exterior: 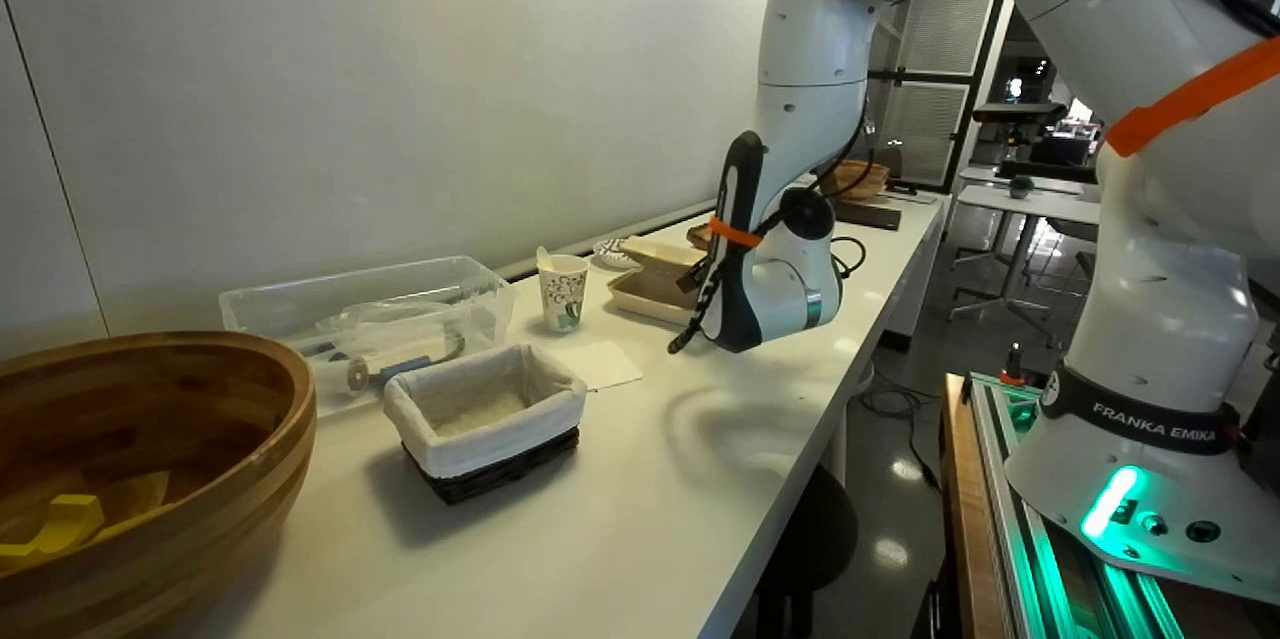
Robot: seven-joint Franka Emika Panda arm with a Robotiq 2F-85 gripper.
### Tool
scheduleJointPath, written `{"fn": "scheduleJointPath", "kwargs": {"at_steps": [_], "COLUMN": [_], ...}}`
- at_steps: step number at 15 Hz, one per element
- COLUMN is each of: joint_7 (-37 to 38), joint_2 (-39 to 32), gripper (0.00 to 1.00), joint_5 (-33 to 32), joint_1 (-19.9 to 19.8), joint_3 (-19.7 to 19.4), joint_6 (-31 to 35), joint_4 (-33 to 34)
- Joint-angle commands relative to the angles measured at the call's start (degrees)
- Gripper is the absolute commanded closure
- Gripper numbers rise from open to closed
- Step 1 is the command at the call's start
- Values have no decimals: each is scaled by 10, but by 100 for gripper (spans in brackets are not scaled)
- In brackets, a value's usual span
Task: Close the take-away food packet
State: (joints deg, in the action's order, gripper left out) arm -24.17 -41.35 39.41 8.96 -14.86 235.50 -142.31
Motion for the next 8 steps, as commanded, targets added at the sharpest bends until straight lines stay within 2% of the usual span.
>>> {"fn": "scheduleJointPath", "kwargs": {"at_steps": [1,5,8], "joint_7": [44,90,160], "joint_2": [47,75,94], "gripper": [0,0,0], "joint_5": [-43,-85,-168], "joint_1": [-20,-38,-86], "joint_3": [20,26,36], "joint_6": [-48,-87,-123], "joint_4": [-33,-45,-47]}}
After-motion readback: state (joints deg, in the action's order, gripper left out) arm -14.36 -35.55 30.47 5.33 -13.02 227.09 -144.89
